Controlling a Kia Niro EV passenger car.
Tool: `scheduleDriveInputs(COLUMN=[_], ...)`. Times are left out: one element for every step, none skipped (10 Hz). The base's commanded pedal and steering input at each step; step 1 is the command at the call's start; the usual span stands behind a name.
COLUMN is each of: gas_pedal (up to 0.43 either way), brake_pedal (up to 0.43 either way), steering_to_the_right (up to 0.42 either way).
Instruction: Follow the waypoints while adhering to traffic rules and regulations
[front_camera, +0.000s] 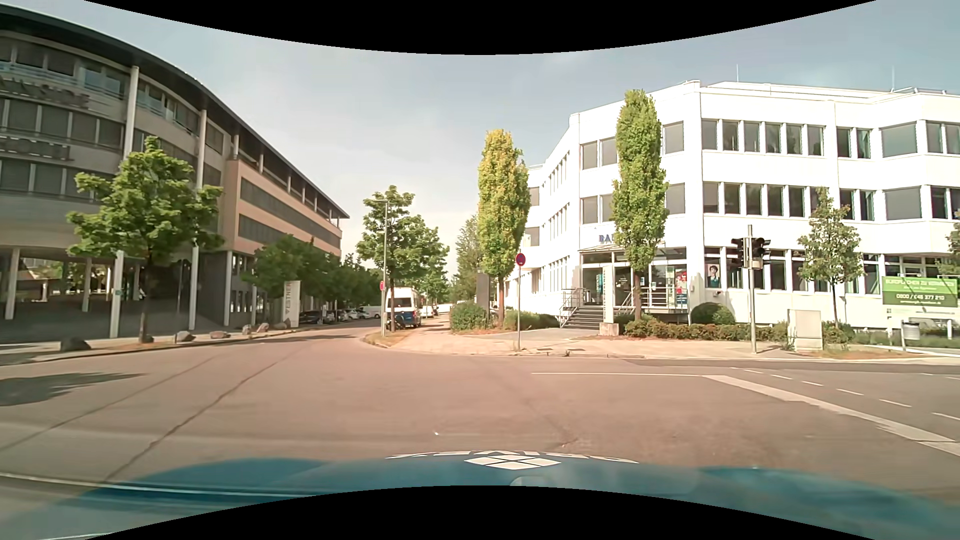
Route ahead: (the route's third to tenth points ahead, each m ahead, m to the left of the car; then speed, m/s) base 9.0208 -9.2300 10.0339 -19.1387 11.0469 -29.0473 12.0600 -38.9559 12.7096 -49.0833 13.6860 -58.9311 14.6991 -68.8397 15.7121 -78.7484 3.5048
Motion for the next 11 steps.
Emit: scheduleDriveInputs(gas_pedal=[0.028,0.087,0.13,0.177,0.209,0.209,0.209,0.209,0.209,0.209,0.209], brake_pedal=[0.0,0.0,0.0,0.0,0.0,0.0,0.0,0.0,0.0,0.0,0.0], steering_to_the_right=[0.271,0.296,0.315,0.341,0.367,0.386,0.402,0.414,0.425,0.449,0.481])
